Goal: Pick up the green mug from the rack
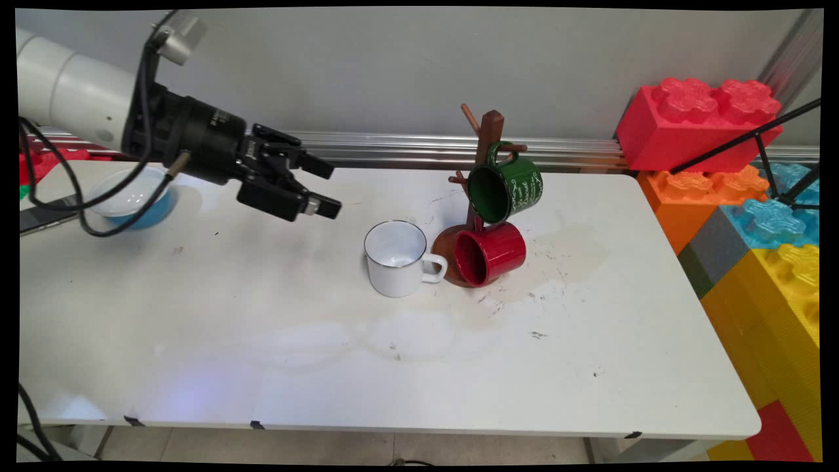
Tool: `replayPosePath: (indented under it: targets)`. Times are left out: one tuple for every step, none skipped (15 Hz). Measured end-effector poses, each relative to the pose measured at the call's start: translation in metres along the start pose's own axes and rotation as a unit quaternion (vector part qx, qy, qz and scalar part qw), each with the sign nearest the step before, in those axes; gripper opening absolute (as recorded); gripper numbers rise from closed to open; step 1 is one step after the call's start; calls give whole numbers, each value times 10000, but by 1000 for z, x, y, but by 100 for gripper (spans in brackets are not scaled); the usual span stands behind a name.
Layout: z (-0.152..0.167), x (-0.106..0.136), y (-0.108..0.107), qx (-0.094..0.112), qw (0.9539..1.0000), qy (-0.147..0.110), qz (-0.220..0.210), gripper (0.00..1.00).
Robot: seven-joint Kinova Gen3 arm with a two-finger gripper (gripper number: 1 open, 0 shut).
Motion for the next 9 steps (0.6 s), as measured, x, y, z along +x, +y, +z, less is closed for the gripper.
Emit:
replayPosePath:
  targets:
    - [5,3,3,-10,10000,13,2,100]
    - [8,5,4,-15,10000,16,5,100]
    - [14,9,7,-9,10000,9,4,100]
    - [20,13,10,8,10000,-5,-9,100]
    - [26,17,14,41,10000,-28,-32,100]
    - [32,21,17,78,9999,-46,-65,100]
    - [38,26,21,119,9998,-63,-110,100]
    - [45,31,26,160,9997,-87,-158,100]
    - [50,35,30,198,9995,-109,-203,100]
